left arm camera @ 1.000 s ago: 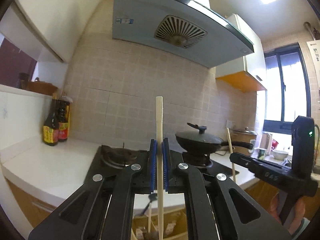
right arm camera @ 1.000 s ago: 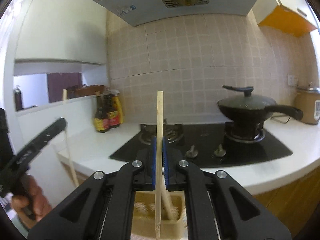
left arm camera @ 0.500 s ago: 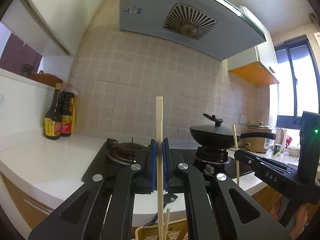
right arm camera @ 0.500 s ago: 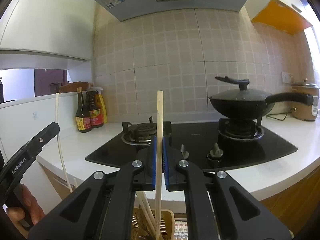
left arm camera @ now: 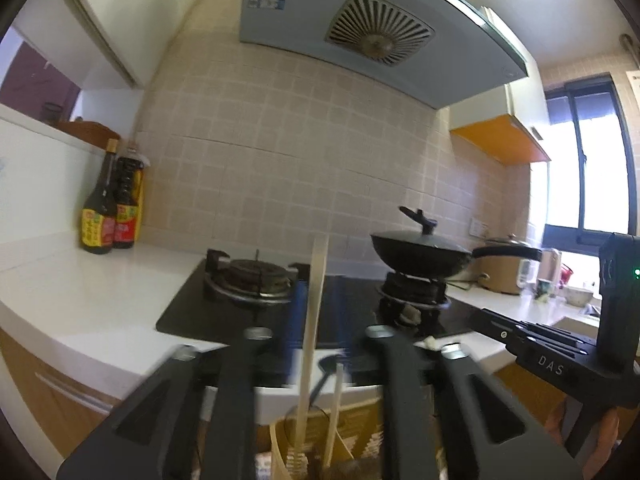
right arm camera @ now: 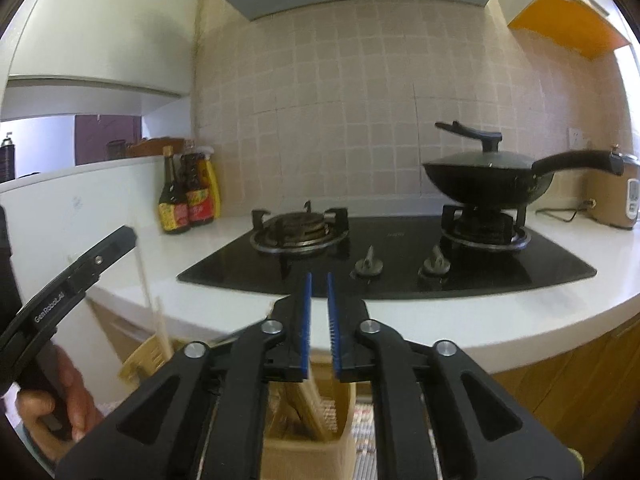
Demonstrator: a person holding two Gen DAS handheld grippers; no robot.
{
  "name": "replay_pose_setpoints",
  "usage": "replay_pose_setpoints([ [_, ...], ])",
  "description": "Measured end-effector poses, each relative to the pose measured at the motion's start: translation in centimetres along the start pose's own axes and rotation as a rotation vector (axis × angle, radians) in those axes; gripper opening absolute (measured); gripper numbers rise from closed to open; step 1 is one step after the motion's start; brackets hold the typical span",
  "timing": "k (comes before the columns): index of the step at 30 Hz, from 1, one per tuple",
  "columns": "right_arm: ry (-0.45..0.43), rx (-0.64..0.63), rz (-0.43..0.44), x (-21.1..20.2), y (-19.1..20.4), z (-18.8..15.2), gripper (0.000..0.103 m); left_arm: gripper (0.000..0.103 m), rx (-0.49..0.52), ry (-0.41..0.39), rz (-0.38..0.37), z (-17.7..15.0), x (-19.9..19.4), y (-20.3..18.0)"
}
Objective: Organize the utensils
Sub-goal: 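Open both tools to release the chopsticks into the basket, then move both open tools down over the last chopstick and the clear spoon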
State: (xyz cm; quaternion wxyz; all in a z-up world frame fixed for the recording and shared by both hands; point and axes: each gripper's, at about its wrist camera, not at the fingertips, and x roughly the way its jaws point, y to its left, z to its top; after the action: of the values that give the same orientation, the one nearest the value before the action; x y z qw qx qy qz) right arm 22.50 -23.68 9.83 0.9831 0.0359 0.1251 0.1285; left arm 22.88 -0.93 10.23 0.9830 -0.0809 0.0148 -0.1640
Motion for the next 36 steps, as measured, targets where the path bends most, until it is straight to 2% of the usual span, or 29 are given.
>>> replay_pose_setpoints([
  [1, 0.014, 0.012, 0.014, -0.6, -0.1, -0.2, 0.021, 0.042, 0.000, -0.004, 0.003, 0.1, -0.4, 0.0],
  [2, 0.023, 0.023, 0.022, -1.1, -0.2, -0.3, 0.039, 0.045, 0.001, -0.006, 0.004, 0.5, -1.1, 0.1],
  [4, 0.051, 0.046, 0.027, -2.6, -0.3, -1.0, 0.062, 0.048, 0.002, 0.013, -0.014, 0.9, -1.7, 0.1],
  [5, 0.066, 0.046, 0.024, -3.0, -0.2, -1.2, 0.062, 0.050, 0.001, 0.028, -0.030, 1.2, -2.2, 0.2],
  [7, 0.147, 0.034, 0.029, -4.2, 0.3, -2.2, 0.062, 0.061, -0.005, 0.055, -0.071, 1.6, -3.2, 0.4],
  [11, 0.292, -0.009, -0.020, -5.8, 2.1, -4.1, 0.062, 0.061, -0.033, 0.104, -0.124, 2.2, -6.4, 0.5],
  [13, 0.389, -0.025, -0.029, -6.0, 3.2, -5.2, 0.062, 0.065, -0.046, 0.141, -0.143, 2.1, -7.7, 0.4],
  [16, 0.555, -0.035, -0.034, -5.6, 4.8, -7.6, 0.061, 0.066, -0.031, 0.234, -0.128, 1.2, -9.2, -0.2],
  [18, 0.634, -0.025, -0.059, -5.2, 5.3, -9.3, 0.054, 0.066, -0.017, 0.301, -0.113, 0.2, -10.0, -0.6],
  [20, 0.697, 0.020, -0.066, -4.9, 5.4, -11.2, 0.039, 0.065, -0.011, 0.394, -0.103, -1.0, -10.2, -0.9],
  [21, 0.726, 0.053, -0.056, -4.7, 5.3, -12.1, 0.036, 0.065, -0.009, 0.455, -0.099, -2.1, -10.2, -1.0],
  [25, 0.787, 0.122, -0.045, -3.7, 4.8, -14.8, 0.034, 0.064, 0.018, 0.668, -0.097, -6.7, -10.3, -1.6],
  [27, 0.817, 0.165, -0.020, -2.7, 4.2, -15.2, 0.034, 0.063, 0.026, 0.744, -0.118, -8.8, -10.5, -1.9],
  [29, 0.841, 0.214, 0.001, -1.8, 3.6, -15.5, 0.034, 0.059, 0.022, 0.795, -0.155, -10.2, -10.6, -2.3],
  [31, 0.851, 0.209, -0.020, -0.8, 3.5, -15.6, 0.034, 0.058, 0.017, 0.842, -0.172, -11.7, -10.4, -2.7],
  [36, 0.842, 0.202, -0.068, 0.6, 4.1, -15.4, 0.034, 0.054, 0.014, 0.956, -0.132, -15.8, -8.3, -3.2],
])
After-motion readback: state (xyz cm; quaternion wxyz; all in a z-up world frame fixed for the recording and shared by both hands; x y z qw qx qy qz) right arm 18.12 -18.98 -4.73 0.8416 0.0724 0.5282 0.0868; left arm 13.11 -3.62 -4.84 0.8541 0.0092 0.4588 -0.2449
